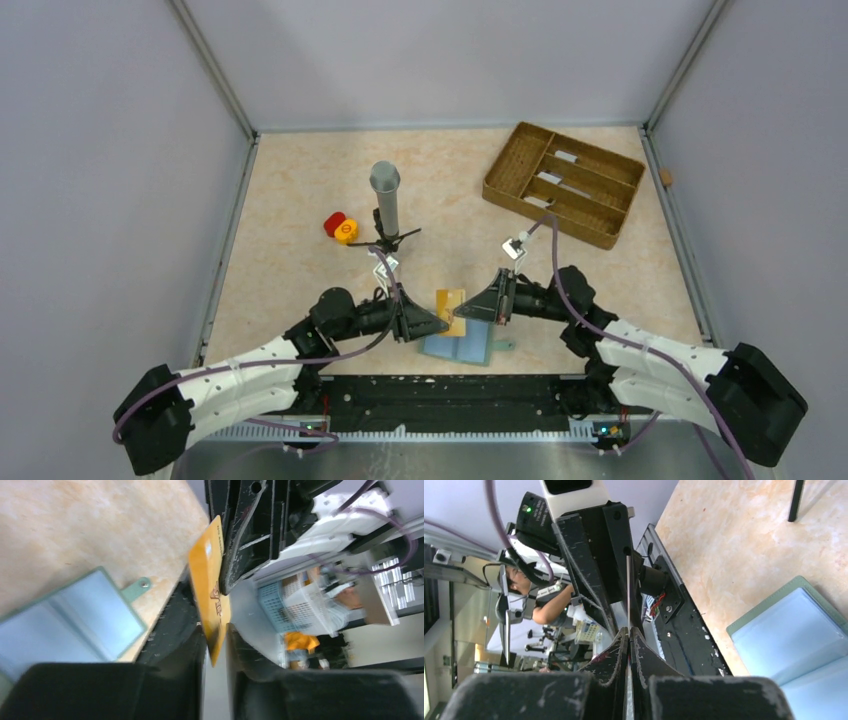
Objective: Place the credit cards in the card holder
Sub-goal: Insert the credit card into the card holder.
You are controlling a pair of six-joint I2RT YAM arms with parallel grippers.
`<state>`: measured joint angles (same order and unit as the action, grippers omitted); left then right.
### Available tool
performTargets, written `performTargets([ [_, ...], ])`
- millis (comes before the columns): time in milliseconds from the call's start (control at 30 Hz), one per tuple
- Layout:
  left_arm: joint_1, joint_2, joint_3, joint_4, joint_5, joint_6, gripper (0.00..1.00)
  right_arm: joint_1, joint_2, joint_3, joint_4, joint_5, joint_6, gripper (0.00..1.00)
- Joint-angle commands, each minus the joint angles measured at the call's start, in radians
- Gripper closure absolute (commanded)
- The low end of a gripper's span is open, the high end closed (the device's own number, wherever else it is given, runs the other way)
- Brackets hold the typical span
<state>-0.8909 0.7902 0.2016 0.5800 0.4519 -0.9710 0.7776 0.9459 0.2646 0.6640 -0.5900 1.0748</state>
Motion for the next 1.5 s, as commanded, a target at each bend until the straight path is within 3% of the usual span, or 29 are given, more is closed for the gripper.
performTargets([
  [0, -0.002, -0.005, 0.005, -0.066, -0.079, 0.002, 0.55, 0.023, -0.004, -0.05, 0.057, 0.092, 0.053, 1.0],
  [67, -0.002, -0.012, 0.026, -0.213, -0.158, 0.024, 0.33, 0.022, -0.015, -0.06, -0.058, 0.148, 0.063, 1.0],
  [133, -0.002, -0.016, 0.053, -0.372, -0.243, 0.041, 0.3, 0.022, -0.017, -0.079, -0.163, 0.174, 0.08, 1.0],
  [233, -0.003, -0.011, 0.065, -0.494, -0.304, 0.044, 0.28, 0.022, -0.019, -0.135, -0.169, 0.181, 0.137, 1.0],
  [667, -0.016, 0.107, 0.062, -0.575, -0.397, 0.008, 0.35, 0.023, 0.105, -0.192, -0.14, 0.195, 0.163, 1.0],
  [1467, -0.017, 0.188, 0.065, -0.555, -0.4, 0.021, 0.45, 0.024, 0.334, -0.186, 0.057, 0.214, 0.134, 1.0],
])
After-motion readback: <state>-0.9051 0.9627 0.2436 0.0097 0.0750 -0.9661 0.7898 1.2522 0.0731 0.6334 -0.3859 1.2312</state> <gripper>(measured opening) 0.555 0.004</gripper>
